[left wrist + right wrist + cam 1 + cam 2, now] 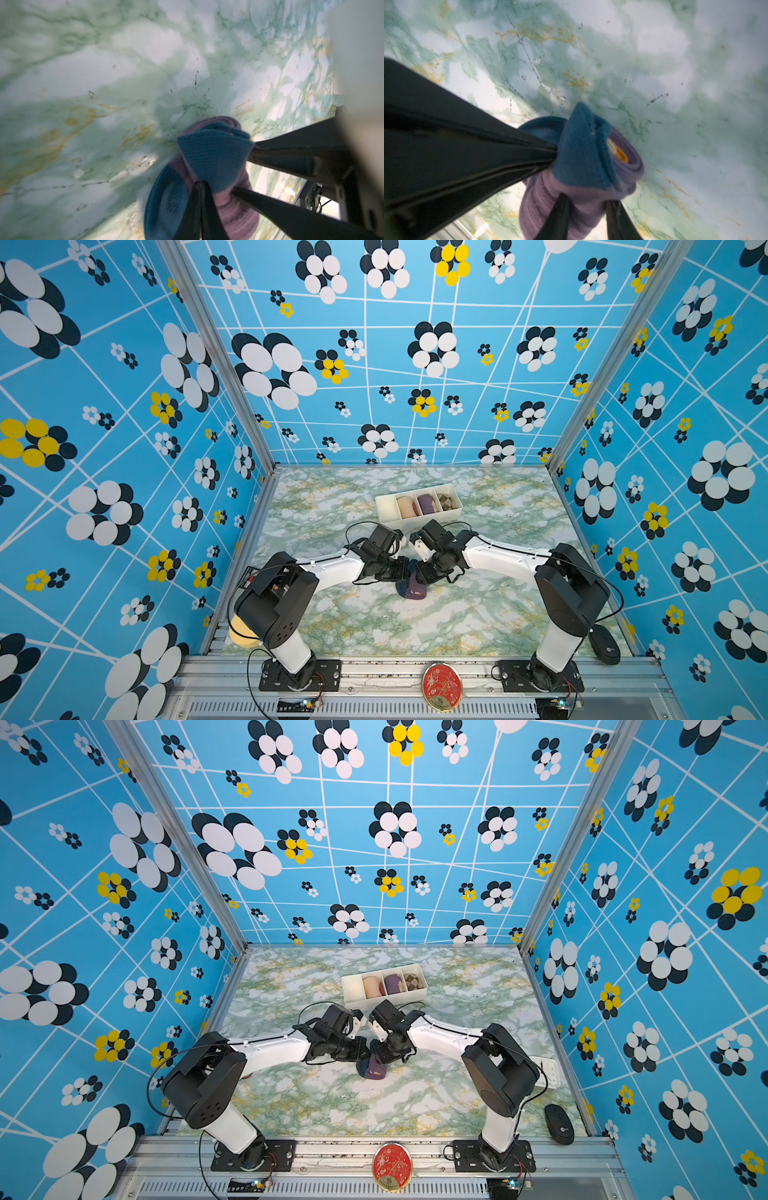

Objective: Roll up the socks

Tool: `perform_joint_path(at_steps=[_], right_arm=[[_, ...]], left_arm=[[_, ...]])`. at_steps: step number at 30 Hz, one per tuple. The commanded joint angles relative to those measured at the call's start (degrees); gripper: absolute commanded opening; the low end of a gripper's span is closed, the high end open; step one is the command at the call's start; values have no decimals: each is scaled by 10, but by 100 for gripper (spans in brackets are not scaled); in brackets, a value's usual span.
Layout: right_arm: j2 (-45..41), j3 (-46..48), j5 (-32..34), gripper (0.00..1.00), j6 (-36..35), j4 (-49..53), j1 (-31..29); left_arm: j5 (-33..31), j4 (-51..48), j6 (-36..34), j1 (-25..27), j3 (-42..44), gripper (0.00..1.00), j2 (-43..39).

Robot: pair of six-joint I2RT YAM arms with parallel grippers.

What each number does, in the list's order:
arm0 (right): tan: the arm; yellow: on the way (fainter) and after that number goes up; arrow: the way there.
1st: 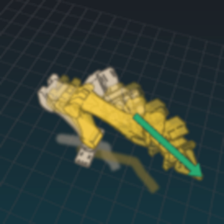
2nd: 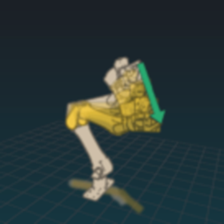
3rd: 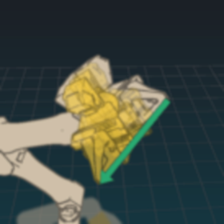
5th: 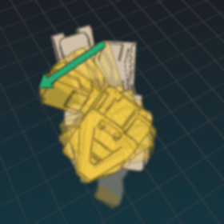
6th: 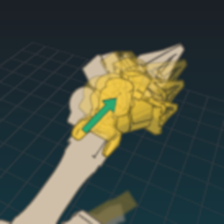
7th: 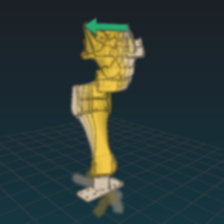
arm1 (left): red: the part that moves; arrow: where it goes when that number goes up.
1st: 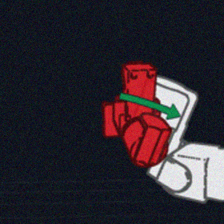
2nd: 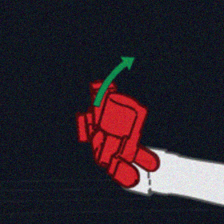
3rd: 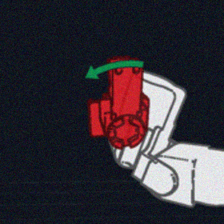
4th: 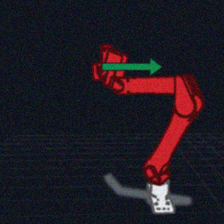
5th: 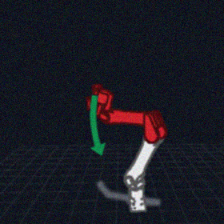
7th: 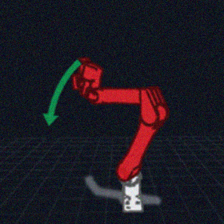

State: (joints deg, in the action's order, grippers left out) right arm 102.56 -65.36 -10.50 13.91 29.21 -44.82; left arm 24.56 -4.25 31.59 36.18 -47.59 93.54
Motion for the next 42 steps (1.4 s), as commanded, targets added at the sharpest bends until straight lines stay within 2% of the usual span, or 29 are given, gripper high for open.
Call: perform_joint_path(at_steps=[1, 12, 19, 24, 28, 34, 42], right_arm=[[37, 2, 32, 31, -13, 58, -14], [52, -21, 37, 31, 2, 65, -22], [41, -10, 27, 32, 16, 44, -22], [36, -6, 25, 32, 18, 37, -22], [33, -3, 24, 32, 23, 30, -23], [33, -4, 34, 32, 24, 33, -23], [30, -10, 42, 32, 27, 39, -22]], left_arm=[[-4, 9, -15, -14, 15, 7, -30], [52, 30, -4, 0, 28, 5, -47], [80, 28, 2, 36, 28, 4, -13], [63, 1, -2, 44, 40, 4, -10], [34, -17, -3, 40, 54, 4, -36], [27, -30, -4, 14, 80, 6, -71], [39, -1, 16, 19, 103, 7, -103]])
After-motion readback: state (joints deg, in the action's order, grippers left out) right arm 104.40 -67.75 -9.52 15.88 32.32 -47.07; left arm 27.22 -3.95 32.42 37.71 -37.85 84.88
